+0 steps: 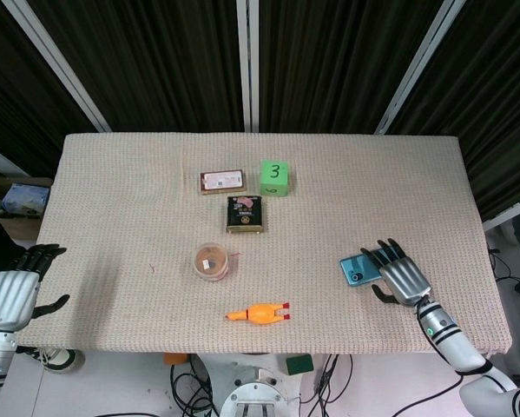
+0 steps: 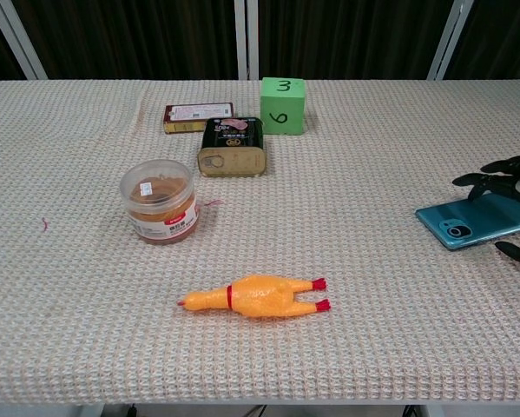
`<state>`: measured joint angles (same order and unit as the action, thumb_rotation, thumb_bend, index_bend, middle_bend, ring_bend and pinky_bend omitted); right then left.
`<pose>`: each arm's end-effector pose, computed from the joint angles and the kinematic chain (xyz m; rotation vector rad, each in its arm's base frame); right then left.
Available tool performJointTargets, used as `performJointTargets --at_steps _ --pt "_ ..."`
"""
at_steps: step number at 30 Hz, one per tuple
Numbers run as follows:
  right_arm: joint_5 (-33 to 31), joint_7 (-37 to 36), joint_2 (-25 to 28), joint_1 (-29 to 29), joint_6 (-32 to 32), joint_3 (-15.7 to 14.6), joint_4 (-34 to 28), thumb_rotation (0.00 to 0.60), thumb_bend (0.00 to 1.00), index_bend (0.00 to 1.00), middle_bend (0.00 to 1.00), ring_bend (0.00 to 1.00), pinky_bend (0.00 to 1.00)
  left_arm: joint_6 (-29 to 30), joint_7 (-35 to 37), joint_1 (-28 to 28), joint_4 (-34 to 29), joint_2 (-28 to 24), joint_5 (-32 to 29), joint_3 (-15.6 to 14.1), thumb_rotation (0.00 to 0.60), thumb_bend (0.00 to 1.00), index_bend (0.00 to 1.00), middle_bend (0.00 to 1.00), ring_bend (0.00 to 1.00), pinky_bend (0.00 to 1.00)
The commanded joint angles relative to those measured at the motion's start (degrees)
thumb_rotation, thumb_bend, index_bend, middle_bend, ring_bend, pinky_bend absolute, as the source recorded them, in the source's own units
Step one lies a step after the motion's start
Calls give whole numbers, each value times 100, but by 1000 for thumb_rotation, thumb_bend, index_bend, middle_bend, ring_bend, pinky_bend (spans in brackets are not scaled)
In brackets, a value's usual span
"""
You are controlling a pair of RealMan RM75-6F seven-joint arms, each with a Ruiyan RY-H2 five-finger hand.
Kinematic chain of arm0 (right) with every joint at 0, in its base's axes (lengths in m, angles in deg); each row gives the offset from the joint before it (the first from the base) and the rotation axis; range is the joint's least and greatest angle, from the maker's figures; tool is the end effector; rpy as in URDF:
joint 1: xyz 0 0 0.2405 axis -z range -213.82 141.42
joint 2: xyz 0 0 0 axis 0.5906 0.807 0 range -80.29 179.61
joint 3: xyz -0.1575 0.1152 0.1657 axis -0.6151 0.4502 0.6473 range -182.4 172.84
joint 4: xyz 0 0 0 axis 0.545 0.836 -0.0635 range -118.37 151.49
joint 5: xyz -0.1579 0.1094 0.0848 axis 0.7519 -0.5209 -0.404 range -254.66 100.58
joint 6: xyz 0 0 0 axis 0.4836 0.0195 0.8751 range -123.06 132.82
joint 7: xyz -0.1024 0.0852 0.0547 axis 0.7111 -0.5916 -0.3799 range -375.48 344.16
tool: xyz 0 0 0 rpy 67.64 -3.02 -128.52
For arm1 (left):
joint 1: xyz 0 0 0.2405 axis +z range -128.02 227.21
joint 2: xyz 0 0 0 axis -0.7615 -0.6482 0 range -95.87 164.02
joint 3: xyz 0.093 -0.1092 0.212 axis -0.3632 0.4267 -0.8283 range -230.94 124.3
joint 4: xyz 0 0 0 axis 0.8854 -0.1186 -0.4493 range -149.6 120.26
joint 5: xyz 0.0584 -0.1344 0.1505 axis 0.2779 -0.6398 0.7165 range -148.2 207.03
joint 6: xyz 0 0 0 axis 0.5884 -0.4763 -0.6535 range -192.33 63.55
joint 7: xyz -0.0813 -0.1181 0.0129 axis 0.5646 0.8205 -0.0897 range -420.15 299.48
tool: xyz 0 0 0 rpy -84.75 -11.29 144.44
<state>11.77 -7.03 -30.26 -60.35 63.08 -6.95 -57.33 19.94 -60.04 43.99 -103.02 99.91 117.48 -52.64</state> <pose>-0.3021 -0.2581 0.0255 1.9953 -0.7989 0.6036 -0.3190 0.1779 0.1471 -1.4590 -0.8905 -0.8749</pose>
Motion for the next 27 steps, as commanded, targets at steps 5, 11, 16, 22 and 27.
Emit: performJointTargets --at_steps 5,11,16,22,27 --pt "-63 126 -20 -134 -219 -17 35 547 472 91 226 0 0 -57 14 -18 10 -11 -49 6 600 121 216 191 152 323" --pt "-75 212 -55 -235 -334 -24 95 600 472 172 248 0 0 -110 39 -35 41 0 -81 6 600 120 216 191 152 323" --pt "-81 184 -179 -294 -331 12 244 600 481 328 296 12 0 -142 72 -38 78 14 -111 3 600 121 216 191 152 324" --pt "-42 122 -360 -307 0 162 465 600 511 529 430 177 0 -166 102 -43 113 33 -139 7 600 121 217 191 152 331" --pt "70 -66 -293 -311 260 205 482 600 512 682 562 283 0 -187 102 -63 116 27 -141 17 600 121 216 191 152 333"
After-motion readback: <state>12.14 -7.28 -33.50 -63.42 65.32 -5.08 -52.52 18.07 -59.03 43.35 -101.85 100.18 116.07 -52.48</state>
